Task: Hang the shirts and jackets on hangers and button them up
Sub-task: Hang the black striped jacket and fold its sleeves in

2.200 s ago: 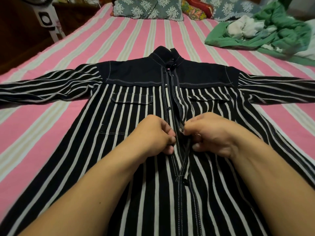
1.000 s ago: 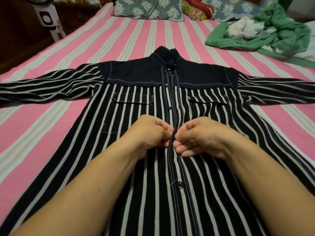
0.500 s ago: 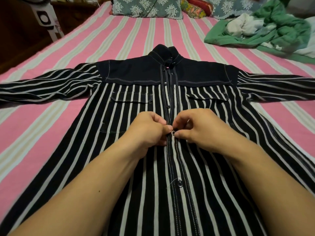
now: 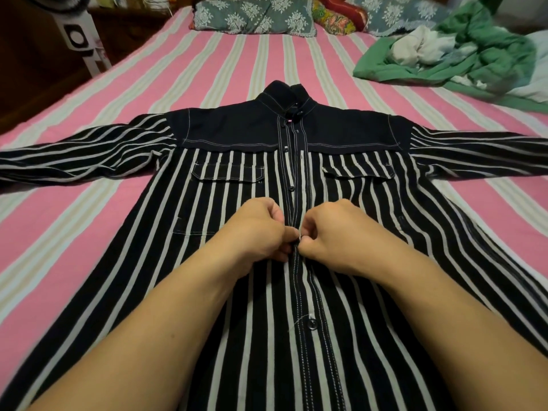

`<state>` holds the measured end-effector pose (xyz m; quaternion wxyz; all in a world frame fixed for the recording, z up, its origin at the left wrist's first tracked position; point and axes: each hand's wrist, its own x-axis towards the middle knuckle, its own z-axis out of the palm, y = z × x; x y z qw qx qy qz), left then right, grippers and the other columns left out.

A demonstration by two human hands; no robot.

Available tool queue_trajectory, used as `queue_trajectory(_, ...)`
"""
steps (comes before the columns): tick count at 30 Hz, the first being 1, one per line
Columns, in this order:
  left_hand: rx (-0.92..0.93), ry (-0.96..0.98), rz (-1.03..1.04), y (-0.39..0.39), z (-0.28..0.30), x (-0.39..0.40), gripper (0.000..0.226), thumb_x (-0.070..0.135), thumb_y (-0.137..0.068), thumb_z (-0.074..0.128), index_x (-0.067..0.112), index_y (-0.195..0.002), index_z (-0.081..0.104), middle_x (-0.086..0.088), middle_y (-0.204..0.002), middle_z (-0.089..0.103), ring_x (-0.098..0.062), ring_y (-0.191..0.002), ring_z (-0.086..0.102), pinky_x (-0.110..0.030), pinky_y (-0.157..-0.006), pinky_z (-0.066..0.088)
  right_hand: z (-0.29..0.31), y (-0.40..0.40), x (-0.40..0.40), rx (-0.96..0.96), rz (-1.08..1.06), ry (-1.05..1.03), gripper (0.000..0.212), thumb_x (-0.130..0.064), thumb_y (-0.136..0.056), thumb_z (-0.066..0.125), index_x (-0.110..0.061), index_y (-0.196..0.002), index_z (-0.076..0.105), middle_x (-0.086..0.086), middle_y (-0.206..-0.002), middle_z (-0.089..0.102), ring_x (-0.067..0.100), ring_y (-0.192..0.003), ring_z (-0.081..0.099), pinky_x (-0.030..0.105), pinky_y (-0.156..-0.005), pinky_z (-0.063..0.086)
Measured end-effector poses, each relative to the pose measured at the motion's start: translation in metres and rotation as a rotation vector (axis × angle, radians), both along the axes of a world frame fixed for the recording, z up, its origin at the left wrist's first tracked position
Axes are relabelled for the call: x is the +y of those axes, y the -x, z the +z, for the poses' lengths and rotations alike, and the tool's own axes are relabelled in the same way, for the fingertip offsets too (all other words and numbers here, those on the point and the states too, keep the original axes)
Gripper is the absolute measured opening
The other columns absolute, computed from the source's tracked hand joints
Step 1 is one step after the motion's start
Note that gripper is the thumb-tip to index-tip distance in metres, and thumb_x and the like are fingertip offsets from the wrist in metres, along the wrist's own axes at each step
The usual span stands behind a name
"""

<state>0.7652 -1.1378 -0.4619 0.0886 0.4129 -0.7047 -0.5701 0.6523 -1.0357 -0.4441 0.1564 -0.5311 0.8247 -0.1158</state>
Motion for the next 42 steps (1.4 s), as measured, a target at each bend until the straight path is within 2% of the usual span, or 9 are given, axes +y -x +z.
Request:
queue_trajectory(3,-0.338,0.630,-0.162,0.000,-0.002,0.006,0.022,0.032,-0.087,0.073,0.023,-0.089,0.053,0.003,-0.091,0.063,-0.020,-0.088,0.061,-0.039,-0.074,0.053,0.001,0.004,0.002,-0.065,0.044,-0.057,0.007,-0.032,-0.090,0.064,-0.030,-0.084,0.067,-0.011,-0.082,0.065,0.003,-0.078,0.061,0.029,-0.075,0.055)
queue_trajectory(5,-0.442,0.751,-0.200,0.000,-0.002,0.005,0.028,0.049,-0.088,0.071,0.026,-0.096,0.057,0.004,-0.099,0.063,-0.021,-0.098,0.059,-0.039,-0.081,0.051,0.000,0.012,0.002,-0.121,0.013,-0.082,0.011,-0.027,-0.096,0.062,-0.032,-0.090,0.071,-0.012,-0.082,0.067,0.000,-0.074,0.062,0.027,-0.076,0.054)
queue_trajectory(12,-0.260,0.553,-0.027,0.001,0.002,-0.022,0.022,0.043,-0.101,0.056,0.026,-0.099,0.069,0.005,-0.092,0.067,-0.018,-0.096,0.063,-0.038,-0.086,0.052,-0.019,0.048,-0.001,-0.214,-0.585,0.086,0.017,-0.028,-0.100,0.054,-0.026,-0.097,0.070,-0.002,-0.088,0.071,0.017,-0.081,0.069,0.042,-0.085,0.058)
queue_trajectory(15,-0.224,0.537,0.084,-0.002,-0.007,-0.034,0.015,0.031,-0.102,0.057,0.030,-0.106,0.072,0.004,-0.107,0.070,-0.019,-0.108,0.062,-0.040,-0.093,0.052,0.007,0.051,-0.019,-0.294,-0.605,-0.139,0.032,-0.043,-0.101,0.053,-0.013,-0.103,0.065,0.008,-0.095,0.068,0.025,-0.084,0.070,0.041,-0.076,0.061)
queue_trajectory(19,-0.277,0.592,0.049,-0.001,-0.018,-0.026,0.023,0.024,-0.099,0.057,0.033,-0.114,0.072,0.005,-0.119,0.068,-0.018,-0.121,0.055,-0.043,-0.104,0.047,0.026,0.047,-0.069,-0.012,-0.409,0.075,0.035,-0.047,-0.095,0.057,-0.013,-0.085,0.062,0.004,-0.083,0.066,0.025,-0.081,0.066,0.035,-0.071,0.052)
queue_trajectory(26,-0.513,0.616,-0.085,0.010,-0.005,-0.025,0.021,0.019,-0.098,0.053,0.022,-0.114,0.066,0.001,-0.114,0.063,-0.023,-0.112,0.056,-0.042,-0.096,0.047,-0.012,0.050,-0.090,-0.272,-0.391,-0.170,0.026,-0.023,-0.084,0.077,-0.009,-0.100,0.063,0.009,-0.097,0.065,0.022,-0.085,0.062,0.036,-0.081,0.056)
queue_trajectory(32,-0.701,0.550,-0.315,0.063,0.034,-0.058,0.026,0.016,-0.098,0.055,0.007,-0.121,0.060,-0.012,-0.114,0.062,-0.028,-0.098,0.063,-0.036,-0.081,0.053,-0.016,0.062,-0.085,-0.437,-0.549,-0.077,0.033,-0.022,-0.083,0.078,-0.004,-0.107,0.064,0.014,-0.081,0.069,0.023,-0.053,0.060,0.027,-0.052,0.049)
queue_trajectory(37,-0.421,0.599,-0.297,0.082,0.000,-0.060,0.008,0.019,-0.093,0.058,0.021,-0.100,0.061,-0.004,-0.102,0.064,-0.024,-0.094,0.062,-0.035,-0.078,0.049,-0.025,0.069,-0.075,-0.789,-0.630,-0.027,0.022,-0.013,-0.090,0.073,0.002,-0.103,0.063,0.011,-0.069,0.062,0.019,-0.048,0.060,0.047,-0.081,0.062)
queue_trajectory(42,-0.300,0.312,-0.477,0.079,0.002,-0.088,0.015,0.019,-0.101,0.058,0.008,-0.099,0.068,-0.002,-0.083,0.068,-0.012,-0.068,0.064,-0.027,-0.066,0.054,-0.019,0.078,-0.066,-1.003,-0.590,0.016,0.025,-0.005,-0.090,0.065,0.004,-0.113,0.062,0.015,-0.086,0.063,0.014,-0.048,0.060,0.035,-0.063,0.061)
